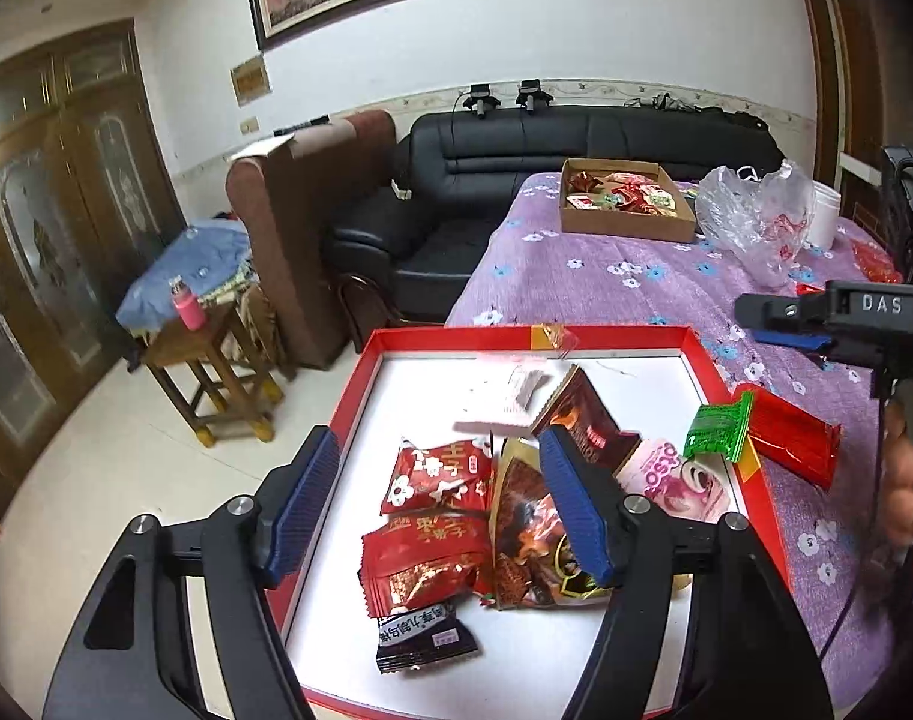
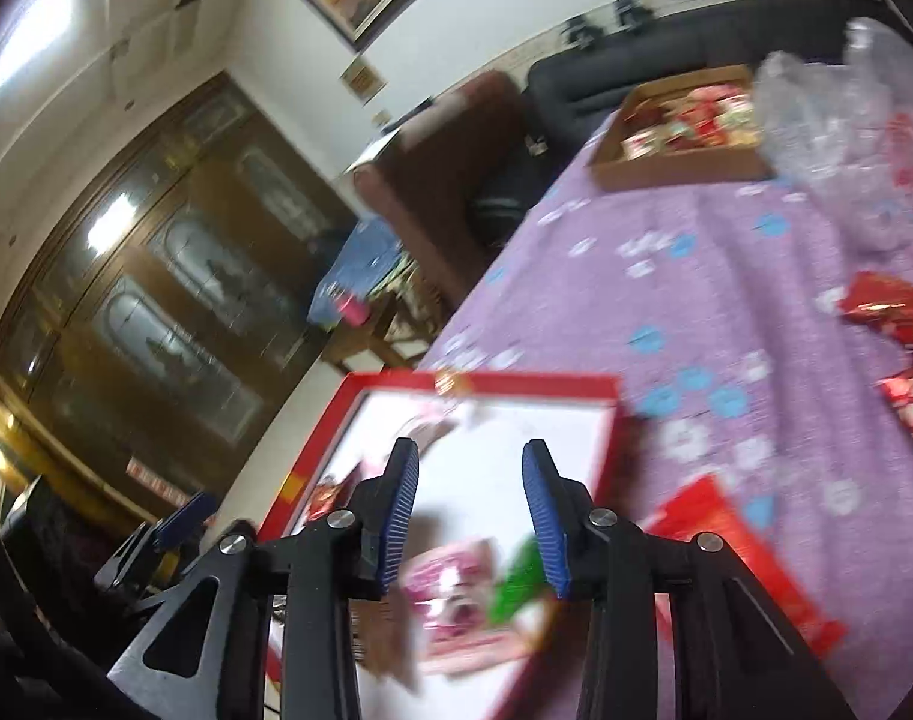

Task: Organize snacks
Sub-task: 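Open both grippers to drop the packets into the tray, then reach the left gripper to the long red bar while the right approaches a red-white packet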

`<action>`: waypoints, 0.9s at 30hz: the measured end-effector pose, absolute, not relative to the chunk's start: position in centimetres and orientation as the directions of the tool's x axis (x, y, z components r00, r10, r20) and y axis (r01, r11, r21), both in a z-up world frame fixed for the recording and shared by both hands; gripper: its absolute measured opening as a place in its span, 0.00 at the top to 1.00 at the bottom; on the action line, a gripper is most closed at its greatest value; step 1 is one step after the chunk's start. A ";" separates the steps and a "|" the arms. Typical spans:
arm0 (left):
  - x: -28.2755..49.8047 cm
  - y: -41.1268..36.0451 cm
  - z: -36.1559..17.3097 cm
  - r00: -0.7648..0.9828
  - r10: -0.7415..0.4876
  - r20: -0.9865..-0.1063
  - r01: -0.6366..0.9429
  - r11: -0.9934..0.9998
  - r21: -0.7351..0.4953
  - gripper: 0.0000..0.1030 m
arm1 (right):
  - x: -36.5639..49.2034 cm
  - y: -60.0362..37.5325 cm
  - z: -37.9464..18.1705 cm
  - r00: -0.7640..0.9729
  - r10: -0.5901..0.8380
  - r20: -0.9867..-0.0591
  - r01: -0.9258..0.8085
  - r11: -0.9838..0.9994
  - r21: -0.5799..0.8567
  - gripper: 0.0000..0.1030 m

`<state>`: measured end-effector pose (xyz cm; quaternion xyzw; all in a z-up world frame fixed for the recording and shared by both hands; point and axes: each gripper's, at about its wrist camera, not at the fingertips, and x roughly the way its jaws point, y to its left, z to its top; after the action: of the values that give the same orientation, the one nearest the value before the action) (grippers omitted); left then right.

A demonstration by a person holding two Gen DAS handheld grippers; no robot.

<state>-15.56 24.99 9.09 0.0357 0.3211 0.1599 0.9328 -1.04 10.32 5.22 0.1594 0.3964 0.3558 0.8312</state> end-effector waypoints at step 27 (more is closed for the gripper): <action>-12.8 18.0 10.2 0.746 0.357 -0.563 -0.200 0.925 0.323 0.22 | 2.1 -0.5 3.5 0.506 0.709 -0.491 -0.308 0.680 0.665 0.58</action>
<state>-12.78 17.98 10.16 0.1218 0.3235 0.1503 0.9263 2.09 -0.53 3.46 0.2564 0.3909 0.3068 0.8291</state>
